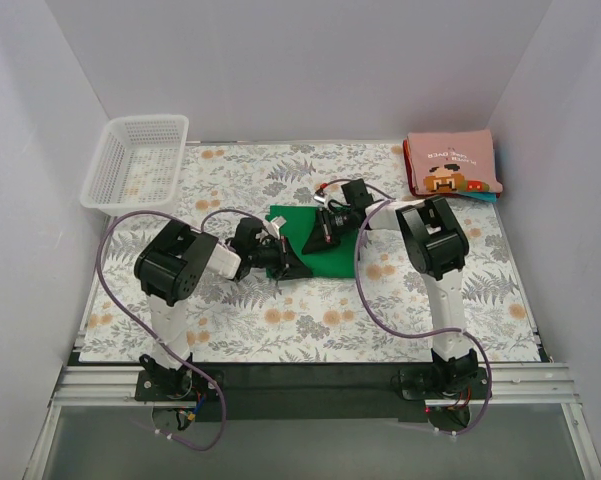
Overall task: Fold and stack the t-shirts
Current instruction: Fold the tshirt
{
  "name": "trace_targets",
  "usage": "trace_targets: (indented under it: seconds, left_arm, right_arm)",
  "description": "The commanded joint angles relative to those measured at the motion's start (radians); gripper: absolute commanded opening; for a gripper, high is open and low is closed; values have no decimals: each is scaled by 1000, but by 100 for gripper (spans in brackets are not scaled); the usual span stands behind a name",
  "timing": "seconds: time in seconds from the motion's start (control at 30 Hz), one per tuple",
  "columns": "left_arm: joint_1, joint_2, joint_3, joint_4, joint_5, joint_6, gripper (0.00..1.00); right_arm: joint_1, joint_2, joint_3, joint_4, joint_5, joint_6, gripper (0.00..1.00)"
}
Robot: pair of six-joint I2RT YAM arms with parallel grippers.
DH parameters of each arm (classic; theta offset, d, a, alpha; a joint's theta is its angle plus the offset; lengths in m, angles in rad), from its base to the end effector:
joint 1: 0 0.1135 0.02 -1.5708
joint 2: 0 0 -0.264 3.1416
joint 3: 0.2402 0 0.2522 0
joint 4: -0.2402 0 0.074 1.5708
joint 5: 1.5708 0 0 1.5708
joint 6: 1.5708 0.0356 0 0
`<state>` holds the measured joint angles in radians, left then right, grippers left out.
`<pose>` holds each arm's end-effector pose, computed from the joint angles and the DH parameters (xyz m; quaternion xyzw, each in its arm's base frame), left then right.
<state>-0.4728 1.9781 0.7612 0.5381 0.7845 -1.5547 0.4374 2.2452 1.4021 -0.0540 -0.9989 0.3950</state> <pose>0.2939 -0.1786 0.0846 0.2879 -0.7995 0.5207 0.0820 0.3957 0.2181 0.1038 -0.1758 0.8250 0.5307 0.0826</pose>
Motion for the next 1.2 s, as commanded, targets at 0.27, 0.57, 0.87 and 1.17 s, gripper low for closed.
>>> trace_targets:
  seconds: [0.27, 0.57, 0.87, 1.17]
  left_arm:
    - [11, -39, -129, 37, -16, -8, 0]
    - [40, -363, -109, -73, 107, 82, 0]
    - [146, -197, -89, -81, 96, 145, 0]
    - [230, -96, -68, -199, 101, 249, 0]
  right_arm:
    - [3, 77, -94, 149, -59, 21, 1]
    - [-6, -243, -123, 85, -141, -10, 19]
    - [-12, -239, -407, -9, -182, -160, 14]
    - [-137, -121, -351, -263, -113, -387, 8]
